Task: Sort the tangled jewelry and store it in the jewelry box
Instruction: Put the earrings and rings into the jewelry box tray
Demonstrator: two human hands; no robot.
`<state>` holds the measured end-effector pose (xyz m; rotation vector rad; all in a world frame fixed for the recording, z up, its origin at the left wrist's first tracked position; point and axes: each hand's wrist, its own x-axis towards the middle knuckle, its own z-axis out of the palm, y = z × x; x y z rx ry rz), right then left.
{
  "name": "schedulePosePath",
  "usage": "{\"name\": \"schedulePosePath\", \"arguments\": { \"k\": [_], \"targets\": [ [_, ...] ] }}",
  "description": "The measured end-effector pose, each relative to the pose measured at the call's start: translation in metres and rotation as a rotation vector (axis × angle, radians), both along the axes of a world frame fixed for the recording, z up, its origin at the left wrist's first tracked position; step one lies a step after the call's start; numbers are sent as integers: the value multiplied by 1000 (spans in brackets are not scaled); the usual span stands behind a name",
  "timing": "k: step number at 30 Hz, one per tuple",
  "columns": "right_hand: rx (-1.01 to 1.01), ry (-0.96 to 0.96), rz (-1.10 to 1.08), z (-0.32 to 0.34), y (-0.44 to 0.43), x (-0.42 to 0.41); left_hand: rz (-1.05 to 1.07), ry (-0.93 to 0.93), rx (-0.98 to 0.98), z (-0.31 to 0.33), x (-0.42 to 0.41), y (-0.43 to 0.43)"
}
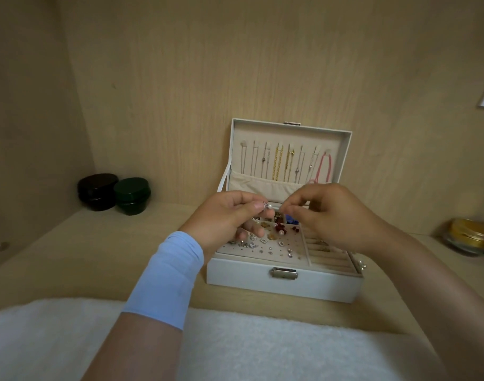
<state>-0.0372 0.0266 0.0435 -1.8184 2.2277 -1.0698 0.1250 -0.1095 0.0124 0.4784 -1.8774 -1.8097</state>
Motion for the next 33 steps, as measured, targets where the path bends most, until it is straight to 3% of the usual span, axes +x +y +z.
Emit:
{"name": "schedulePosePath", "arguments": {
  "k": [5,16,24,29,33],
  "targets": [
    [-124,-265,158,3,0,17,34,72,-2,-3,-2,4],
    [-214,-197,72,-2,-1,10,52,56,-1,-1,-3,9],
    [-297,5,151,3,1,4,71,5,-113,16,-11,13],
    [-230,31,46,2,5,-7,114,-121,-333,20,-14,10],
    [11,106,4,-4,7,-11,298,-187,-585,14,-4,-6]
  ]
}}
